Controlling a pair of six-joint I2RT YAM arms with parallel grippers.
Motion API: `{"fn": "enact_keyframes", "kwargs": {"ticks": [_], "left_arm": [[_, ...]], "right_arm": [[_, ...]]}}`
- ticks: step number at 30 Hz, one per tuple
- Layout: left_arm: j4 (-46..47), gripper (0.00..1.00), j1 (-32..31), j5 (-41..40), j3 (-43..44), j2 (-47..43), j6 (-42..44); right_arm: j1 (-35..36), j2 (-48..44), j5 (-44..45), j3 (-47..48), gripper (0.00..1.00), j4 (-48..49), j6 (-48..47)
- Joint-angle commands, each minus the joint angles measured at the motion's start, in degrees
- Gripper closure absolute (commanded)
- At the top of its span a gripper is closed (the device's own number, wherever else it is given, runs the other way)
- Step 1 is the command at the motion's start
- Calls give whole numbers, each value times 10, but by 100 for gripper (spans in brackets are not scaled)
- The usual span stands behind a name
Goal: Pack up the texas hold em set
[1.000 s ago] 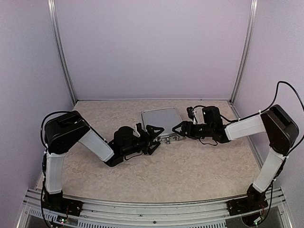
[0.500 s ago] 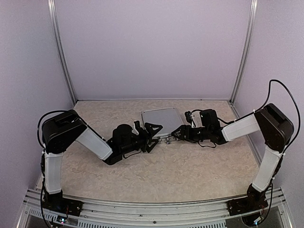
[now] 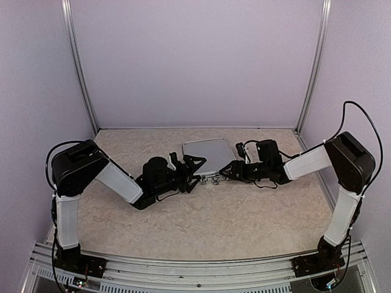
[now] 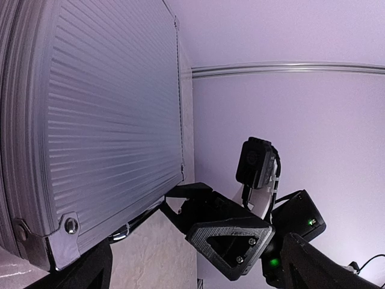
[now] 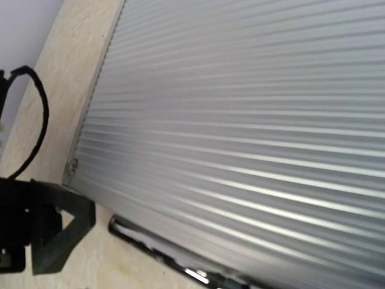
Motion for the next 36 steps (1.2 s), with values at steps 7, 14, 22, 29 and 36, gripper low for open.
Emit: {"fn": "enact_keyframes", "kwargs": {"ticks": [7,14,22,29,36], "left_arm": [[-11,3,4,7,17,9,9],[-6,3,3,13,21,13,9],[-10,3,-11,21,47,24,8],[-11,3,-24,33,73,46,5],[-1,4,-23,39,75,64,-9]], "right_arm": [[-3,-24,-53,-31,27,22,-44],[-2,-68,-43,-66,27,1,-56],[-1,-74,-42,-45,27,-12,-24],[14,-34,-65,-35,27,41,14],[18,6,-84,-21,27,95,52]]}}
